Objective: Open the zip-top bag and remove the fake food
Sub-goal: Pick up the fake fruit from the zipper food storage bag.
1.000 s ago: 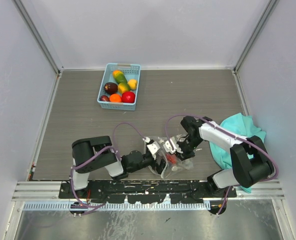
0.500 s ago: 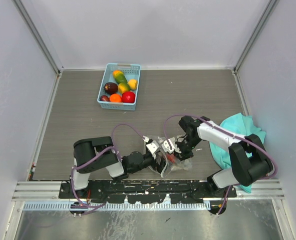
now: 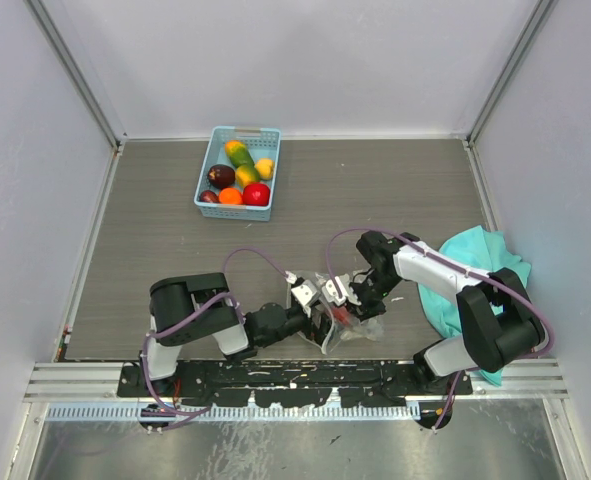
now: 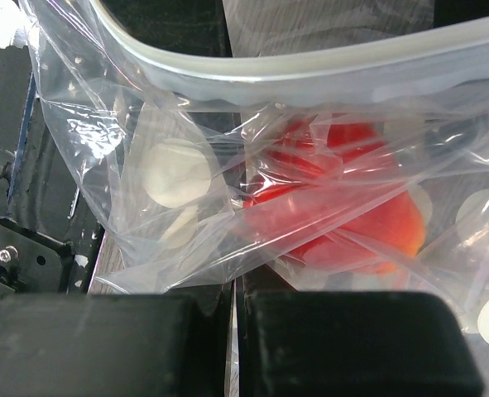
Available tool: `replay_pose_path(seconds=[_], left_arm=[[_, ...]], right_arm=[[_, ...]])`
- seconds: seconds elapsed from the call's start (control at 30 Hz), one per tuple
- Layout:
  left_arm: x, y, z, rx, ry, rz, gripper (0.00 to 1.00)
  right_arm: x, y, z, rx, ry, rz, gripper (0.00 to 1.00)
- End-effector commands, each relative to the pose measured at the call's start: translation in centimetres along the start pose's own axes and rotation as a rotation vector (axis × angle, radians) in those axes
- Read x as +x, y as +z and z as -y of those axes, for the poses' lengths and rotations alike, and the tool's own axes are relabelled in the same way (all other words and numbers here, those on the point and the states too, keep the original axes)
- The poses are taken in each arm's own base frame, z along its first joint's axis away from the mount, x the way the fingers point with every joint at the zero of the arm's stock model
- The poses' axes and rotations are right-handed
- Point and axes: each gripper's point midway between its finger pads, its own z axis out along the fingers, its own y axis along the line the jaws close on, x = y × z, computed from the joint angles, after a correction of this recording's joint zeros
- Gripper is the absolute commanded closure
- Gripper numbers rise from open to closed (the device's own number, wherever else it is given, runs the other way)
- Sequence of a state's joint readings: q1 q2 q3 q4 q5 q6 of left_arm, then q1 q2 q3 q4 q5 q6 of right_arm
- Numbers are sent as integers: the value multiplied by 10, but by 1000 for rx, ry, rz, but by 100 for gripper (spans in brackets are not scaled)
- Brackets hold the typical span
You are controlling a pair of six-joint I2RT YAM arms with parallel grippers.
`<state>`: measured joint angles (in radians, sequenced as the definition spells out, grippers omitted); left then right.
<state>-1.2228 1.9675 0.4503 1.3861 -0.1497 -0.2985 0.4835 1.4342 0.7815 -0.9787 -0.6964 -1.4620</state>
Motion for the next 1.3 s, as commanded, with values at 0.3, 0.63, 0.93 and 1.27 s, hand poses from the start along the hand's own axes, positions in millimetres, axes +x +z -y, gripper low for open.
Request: replay_pose_path(seconds=[0.3,0.63,0.93,1.27], left_arm=[[-26,10,14,58,11,78,7],[-32,20,19,66,30,85,3],[-24,22,16,16,95,21,2],[-27,25,21,42,108,17,2]], right_arm=[[-14,-1,10,21,-55,20,96],[-18,-1,10,20,-57,34,95],[-19,-1,10,16,-54,40,94],[-20,0,10,11,-51,48,93]])
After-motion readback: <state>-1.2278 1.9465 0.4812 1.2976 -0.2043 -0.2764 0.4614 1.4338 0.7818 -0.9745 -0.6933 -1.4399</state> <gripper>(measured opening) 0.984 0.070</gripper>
